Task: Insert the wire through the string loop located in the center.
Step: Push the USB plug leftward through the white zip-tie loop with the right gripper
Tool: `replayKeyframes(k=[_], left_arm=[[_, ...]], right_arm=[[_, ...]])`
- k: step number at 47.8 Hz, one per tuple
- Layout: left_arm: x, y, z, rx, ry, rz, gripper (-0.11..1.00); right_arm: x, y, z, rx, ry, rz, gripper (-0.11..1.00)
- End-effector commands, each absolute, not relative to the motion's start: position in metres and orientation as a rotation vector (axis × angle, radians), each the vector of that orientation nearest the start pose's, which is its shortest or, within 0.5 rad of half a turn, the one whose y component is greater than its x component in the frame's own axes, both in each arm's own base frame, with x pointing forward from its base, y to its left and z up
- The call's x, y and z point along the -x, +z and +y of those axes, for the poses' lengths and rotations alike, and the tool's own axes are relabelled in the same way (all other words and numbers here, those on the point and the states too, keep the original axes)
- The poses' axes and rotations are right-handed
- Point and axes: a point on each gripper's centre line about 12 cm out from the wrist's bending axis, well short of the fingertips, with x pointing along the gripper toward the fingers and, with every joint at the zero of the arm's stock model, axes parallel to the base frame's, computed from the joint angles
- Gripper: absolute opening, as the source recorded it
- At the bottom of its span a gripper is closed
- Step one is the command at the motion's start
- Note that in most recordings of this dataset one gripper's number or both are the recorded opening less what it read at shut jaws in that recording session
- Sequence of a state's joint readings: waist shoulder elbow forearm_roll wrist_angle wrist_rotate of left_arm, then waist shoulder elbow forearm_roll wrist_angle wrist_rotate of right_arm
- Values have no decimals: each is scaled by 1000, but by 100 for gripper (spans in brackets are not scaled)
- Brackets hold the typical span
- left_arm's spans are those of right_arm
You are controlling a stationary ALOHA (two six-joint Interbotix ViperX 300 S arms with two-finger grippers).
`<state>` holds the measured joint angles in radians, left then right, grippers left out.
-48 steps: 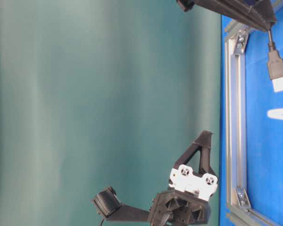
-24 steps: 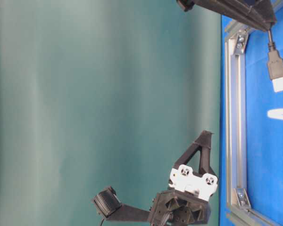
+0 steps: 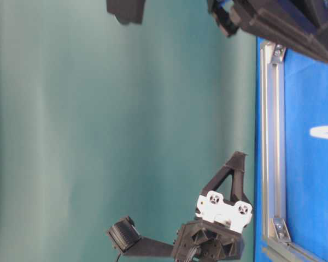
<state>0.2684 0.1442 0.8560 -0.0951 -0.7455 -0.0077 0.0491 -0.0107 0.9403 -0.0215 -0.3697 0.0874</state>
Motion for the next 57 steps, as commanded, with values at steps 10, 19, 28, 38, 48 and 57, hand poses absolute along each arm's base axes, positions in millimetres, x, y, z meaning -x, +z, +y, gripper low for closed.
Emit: replayKeyframes(k=[10,19,28,38,48,57], left_arm=[[-366,149,107,91,334,197,0],[-366,148,107,89,333,199,0],[-365,148,107,86,333,201,0],[-365,148,107,83,333,200,0],[-366,148,107,86,333,200,0],[-364,147,108,93,335,203,0]], right_arm=[[-369,135,20,-58,40,497,-2],[-382,136,21,-60,41,477,-2],[-389,135,21,-59,42,465,-2],[-392,134,21,-59,42,464,-2],[-391,133,21,-59,42,468,-2],[-392,134,21,-59,42,465,-2]])
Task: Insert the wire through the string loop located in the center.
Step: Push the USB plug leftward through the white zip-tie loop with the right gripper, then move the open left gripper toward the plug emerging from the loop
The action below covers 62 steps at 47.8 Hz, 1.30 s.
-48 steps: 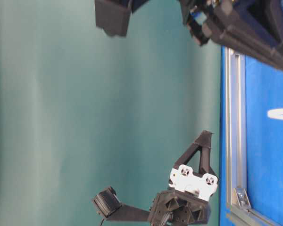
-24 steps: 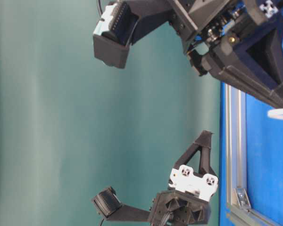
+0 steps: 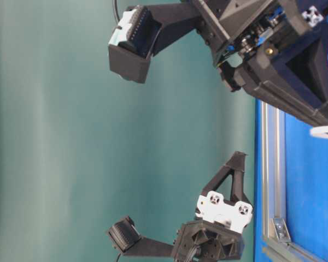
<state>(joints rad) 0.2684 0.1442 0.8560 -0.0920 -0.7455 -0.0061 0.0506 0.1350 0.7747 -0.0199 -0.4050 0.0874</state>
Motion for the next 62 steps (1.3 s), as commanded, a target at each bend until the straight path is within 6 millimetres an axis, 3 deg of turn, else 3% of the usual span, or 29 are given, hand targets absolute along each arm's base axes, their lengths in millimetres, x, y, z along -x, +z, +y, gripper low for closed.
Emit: replayKeyframes(k=[1,18,48,54,62], left_arm=[[-364,147,108,95,335,205,0],[-366,147,103,97,323,209,0],[-367,154,-3,147,50,241,0],[-365,151,-14,144,20,251,0],[-365,153,-13,144,21,246,0]], right_arm=[[-392,134,21,-59,42,464,-2],[-393,135,21,-56,44,460,-2],[-392,134,21,-55,43,463,-2],[-392,134,21,-53,44,462,-2],[-392,134,21,-53,44,463,-2]])
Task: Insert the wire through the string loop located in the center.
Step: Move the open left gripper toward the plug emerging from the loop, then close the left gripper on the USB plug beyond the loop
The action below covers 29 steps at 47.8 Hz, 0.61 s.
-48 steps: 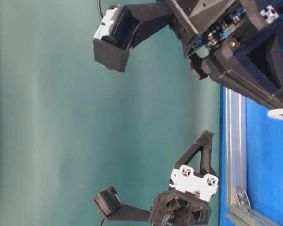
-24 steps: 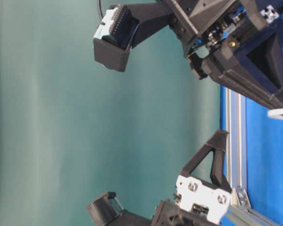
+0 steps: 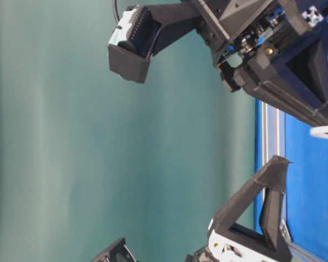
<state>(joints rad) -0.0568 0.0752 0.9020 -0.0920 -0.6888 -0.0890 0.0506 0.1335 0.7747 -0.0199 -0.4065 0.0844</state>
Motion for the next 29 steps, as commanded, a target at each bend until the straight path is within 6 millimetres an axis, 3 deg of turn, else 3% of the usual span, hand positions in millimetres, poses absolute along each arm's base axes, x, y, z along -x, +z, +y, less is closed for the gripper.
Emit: replayKeyframes(k=[1,13,18,25,29], left_arm=[[-365,153,-13,145,23,246,0],[-368,153,-12,142,25,243,4],[-368,153,-12,145,26,243,27],[-368,152,-13,144,24,258,75],[-368,151,-13,144,24,269,90]], right_arm=[[-391,133,21,-53,44,465,-2],[-391,134,21,-52,45,463,-2],[-392,134,21,-52,44,462,-2],[-391,134,21,-52,45,463,-2],[-391,133,21,-52,45,465,-2]])
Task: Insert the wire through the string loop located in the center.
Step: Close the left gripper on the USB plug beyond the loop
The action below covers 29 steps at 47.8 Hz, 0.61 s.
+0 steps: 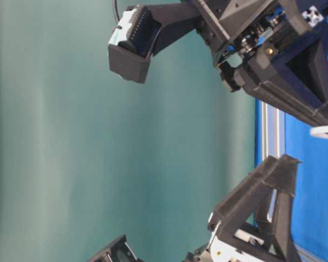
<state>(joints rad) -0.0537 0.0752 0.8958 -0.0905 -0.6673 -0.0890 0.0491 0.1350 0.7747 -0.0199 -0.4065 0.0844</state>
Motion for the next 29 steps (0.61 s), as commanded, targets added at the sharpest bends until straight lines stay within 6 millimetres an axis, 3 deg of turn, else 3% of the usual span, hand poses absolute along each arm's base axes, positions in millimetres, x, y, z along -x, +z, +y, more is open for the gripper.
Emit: replayKeyframes(k=[1,16,29], left_arm=[[-367,150,-13,144,24,271,92],[-370,148,-15,145,20,302,91],[-372,121,-22,143,9,389,91]], right_arm=[[-391,133,21,-52,44,465,-2],[-392,134,21,-52,44,463,-2],[-392,134,21,-48,45,463,-2]])
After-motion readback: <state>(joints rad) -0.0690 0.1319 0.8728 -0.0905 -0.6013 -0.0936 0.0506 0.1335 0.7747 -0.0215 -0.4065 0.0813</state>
